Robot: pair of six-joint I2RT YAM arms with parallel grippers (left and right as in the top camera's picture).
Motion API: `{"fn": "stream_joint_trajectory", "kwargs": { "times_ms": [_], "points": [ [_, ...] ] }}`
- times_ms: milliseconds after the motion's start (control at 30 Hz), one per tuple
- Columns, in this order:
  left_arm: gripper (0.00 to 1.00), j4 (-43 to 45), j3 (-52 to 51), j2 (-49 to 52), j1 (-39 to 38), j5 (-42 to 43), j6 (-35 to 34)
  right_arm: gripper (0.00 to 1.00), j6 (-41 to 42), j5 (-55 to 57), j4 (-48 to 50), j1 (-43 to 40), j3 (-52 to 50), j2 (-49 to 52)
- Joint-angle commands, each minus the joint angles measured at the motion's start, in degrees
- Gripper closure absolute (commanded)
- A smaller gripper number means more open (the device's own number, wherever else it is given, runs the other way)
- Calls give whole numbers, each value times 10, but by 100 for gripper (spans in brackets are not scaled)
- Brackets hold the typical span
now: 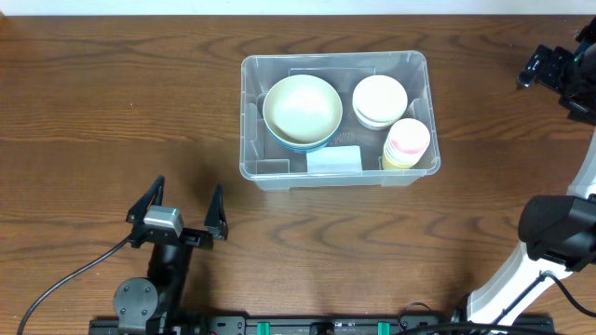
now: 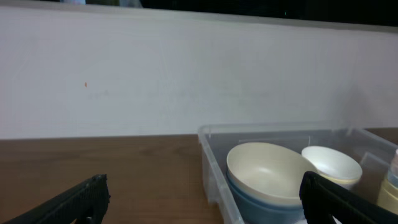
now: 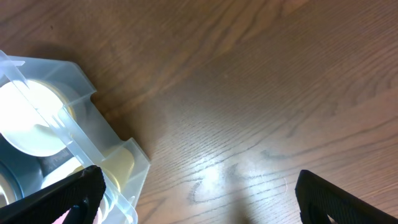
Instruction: Pack container
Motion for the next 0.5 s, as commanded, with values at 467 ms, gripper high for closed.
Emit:
{"fn": "stream_joint_trajectory", "kwargs": {
  "times_ms": [467],
  "points": [
    [2,43,-103,-5,6,3,35,1,8,6,-1,0,11,-14]
  ]
}}
